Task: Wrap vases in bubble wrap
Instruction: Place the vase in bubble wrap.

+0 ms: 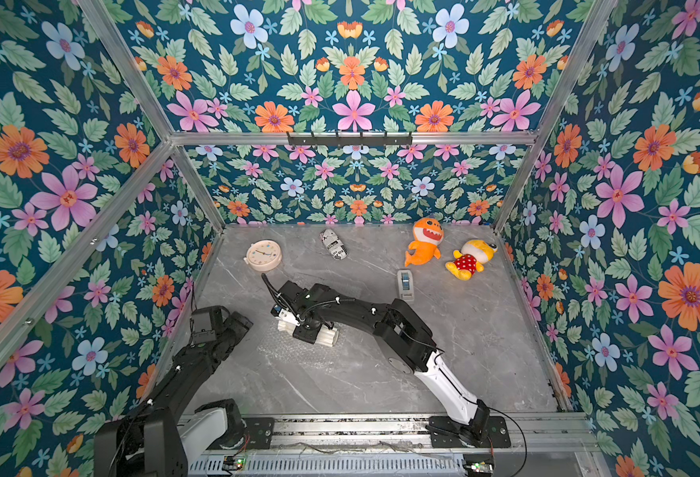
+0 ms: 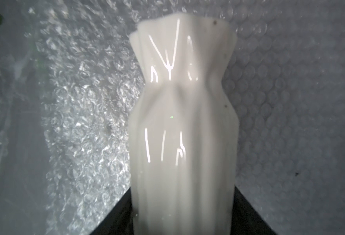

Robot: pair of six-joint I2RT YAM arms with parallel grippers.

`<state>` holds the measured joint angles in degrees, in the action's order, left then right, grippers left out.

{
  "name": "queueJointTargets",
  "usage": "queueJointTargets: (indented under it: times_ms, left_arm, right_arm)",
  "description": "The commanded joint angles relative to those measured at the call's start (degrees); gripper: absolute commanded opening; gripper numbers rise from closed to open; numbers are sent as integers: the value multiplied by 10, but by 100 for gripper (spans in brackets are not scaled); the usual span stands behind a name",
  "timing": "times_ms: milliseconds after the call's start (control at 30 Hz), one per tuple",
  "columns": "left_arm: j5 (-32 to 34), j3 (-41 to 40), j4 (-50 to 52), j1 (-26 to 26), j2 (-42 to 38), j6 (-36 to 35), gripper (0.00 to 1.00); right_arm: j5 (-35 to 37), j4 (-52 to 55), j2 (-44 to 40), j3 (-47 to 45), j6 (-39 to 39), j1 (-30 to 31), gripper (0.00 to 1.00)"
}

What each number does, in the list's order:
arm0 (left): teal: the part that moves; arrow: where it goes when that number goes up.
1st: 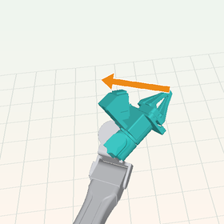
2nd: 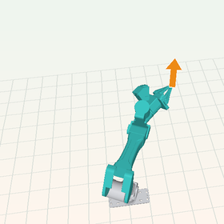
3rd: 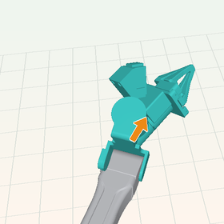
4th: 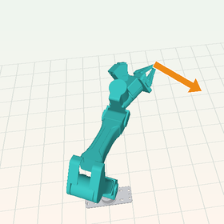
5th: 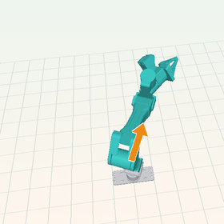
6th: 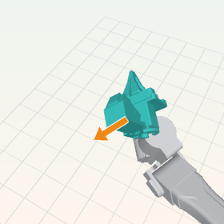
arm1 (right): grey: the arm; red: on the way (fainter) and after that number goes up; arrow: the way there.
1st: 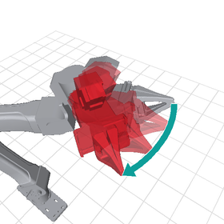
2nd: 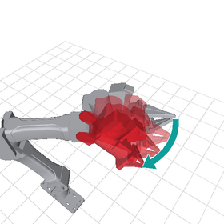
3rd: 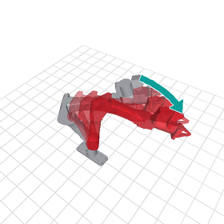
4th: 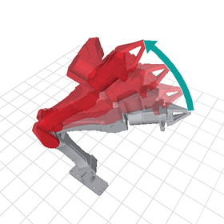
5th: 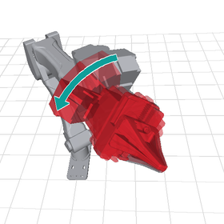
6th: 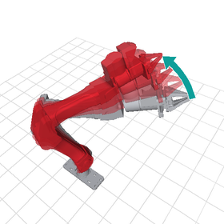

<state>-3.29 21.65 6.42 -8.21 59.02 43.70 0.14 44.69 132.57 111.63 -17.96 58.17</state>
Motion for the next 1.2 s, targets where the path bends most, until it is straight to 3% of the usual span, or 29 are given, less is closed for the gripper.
queueJointTargets:
  times_ms: [0, 100, 200, 367, 500, 900, 1067, 1167]
  left_arm:
    - [-1, 0, 4, -1, 0, -3, 90]
    - [1, 1, 4, -3, -1, -5, 90]
    - [9, -2, 1, -5, 2, -7, 90]
    - [15, -8, -14, -8, 19, -7, 90]
    - [12, -9, -18, -11, 25, -7, 90]
    - [8, -2, 6, -32, 8, -14, 90]
    - [15, -13, 1, -40, -1, 10, 90]
    - [12, -11, 0, -40, 0, 12, 89]
  right_arm:
    - [1, 0, -23, -9, 5, 0, 60]
    - [17, -1, -62, -32, 4, 6, 76]
    - [42, 1, -105, -62, 0, 15, 80]
    - [43, -56, -171, -161, 17, 44, 78]
    - [34, -145, -176, -233, 35, 75, 73]
    - [22, -179, -106, -217, 46, 95, 72]
    - [51, -189, -92, -224, 51, 103, 73]
    - [82, -202, -88, -231, 52, 105, 67]
